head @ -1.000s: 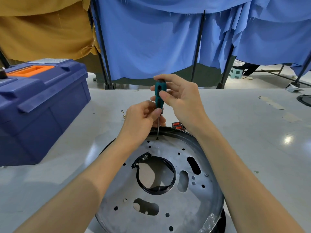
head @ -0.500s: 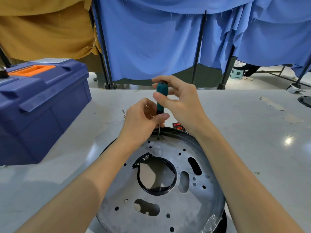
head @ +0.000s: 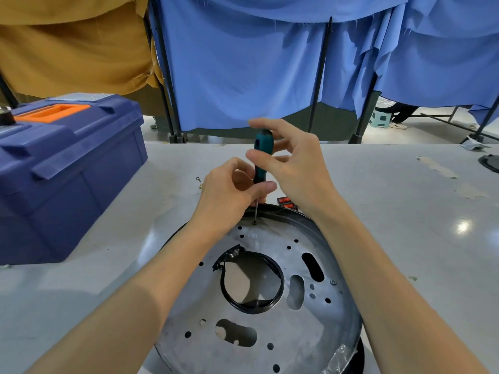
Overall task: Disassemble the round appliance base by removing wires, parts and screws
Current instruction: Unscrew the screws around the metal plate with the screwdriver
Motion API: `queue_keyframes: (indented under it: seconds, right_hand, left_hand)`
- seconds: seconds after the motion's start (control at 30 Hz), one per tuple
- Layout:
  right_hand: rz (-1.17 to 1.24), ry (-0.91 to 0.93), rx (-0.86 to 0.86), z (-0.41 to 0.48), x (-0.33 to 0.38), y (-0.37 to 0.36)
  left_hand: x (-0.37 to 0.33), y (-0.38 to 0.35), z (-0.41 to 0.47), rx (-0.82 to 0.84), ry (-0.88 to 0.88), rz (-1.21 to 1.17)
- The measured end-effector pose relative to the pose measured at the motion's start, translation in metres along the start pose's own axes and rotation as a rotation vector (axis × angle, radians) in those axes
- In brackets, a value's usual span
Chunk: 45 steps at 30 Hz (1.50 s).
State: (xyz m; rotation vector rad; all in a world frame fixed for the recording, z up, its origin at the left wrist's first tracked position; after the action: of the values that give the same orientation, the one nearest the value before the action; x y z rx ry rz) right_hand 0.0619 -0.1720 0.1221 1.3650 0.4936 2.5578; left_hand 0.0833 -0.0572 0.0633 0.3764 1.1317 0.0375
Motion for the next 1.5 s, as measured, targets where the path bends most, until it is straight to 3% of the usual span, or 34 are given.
queue_keyframes:
  seconds: [0.17, 0.33, 0.53, 0.73, 0.9, 1.07, 1.27, 1.5]
  right_hand:
    - [0.097, -0.015, -0.010, 0.0012, -0.0028, 0.0043]
    - [-0.010, 0.004, 0.012, -0.0001, 0.0007, -0.0013]
    - [0.091, -0.015, -0.010, 0.0016, -0.0024, 0.0047]
    - [-0.011, -0.002, -0.002, -0.0001, -0.0001, 0.0008]
    - [0.129, -0.010, -0.008, 0.0007, -0.0024, 0.0053]
    - [-0.017, 0.003, 0.014, 0.0004, 0.0019, -0.0015]
    - [0.111, -0.014, -0.022, 0.0013, -0.0038, 0.0061]
    - [-0.006, -0.005, -0.005, 0.0008, -0.0010, 0.0043]
  left_hand:
    - [0.0044, -0.0024, 0.0014, 0.037, 0.016, -0.062]
    - [-0.0004, 0.0017, -0.0004, -0.010, -0.010, -0.022]
    - [0.0024, -0.0007, 0.0013, 0.021, 0.009, -0.079]
    - [-0.0022, 0.0006, 0.0002, 0.002, -0.016, -0.037]
    - [0.0054, -0.0039, 0.0022, 0.051, 0.028, -0.099]
    - [0.0037, 0.0025, 0.0020, 0.000, -0.005, -0.055]
    - [0.0040, -0.0043, 0.0031, 0.074, 0.010, -0.086]
    - [0.0038, 0.0005, 0.0019, 0.020, 0.006, -0.089]
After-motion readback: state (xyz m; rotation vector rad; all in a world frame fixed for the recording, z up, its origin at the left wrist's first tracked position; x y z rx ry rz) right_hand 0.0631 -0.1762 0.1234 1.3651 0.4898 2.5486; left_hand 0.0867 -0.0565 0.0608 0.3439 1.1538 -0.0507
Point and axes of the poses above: each hand's wrist, its own z-axis towards the middle knuckle, its own y-axis out of the back of the hand, x = y × z, the point moved 9 cm from there along z, towards the middle knuckle, and after that the axes turned 9 degrees about x, right-handed, at the moved point
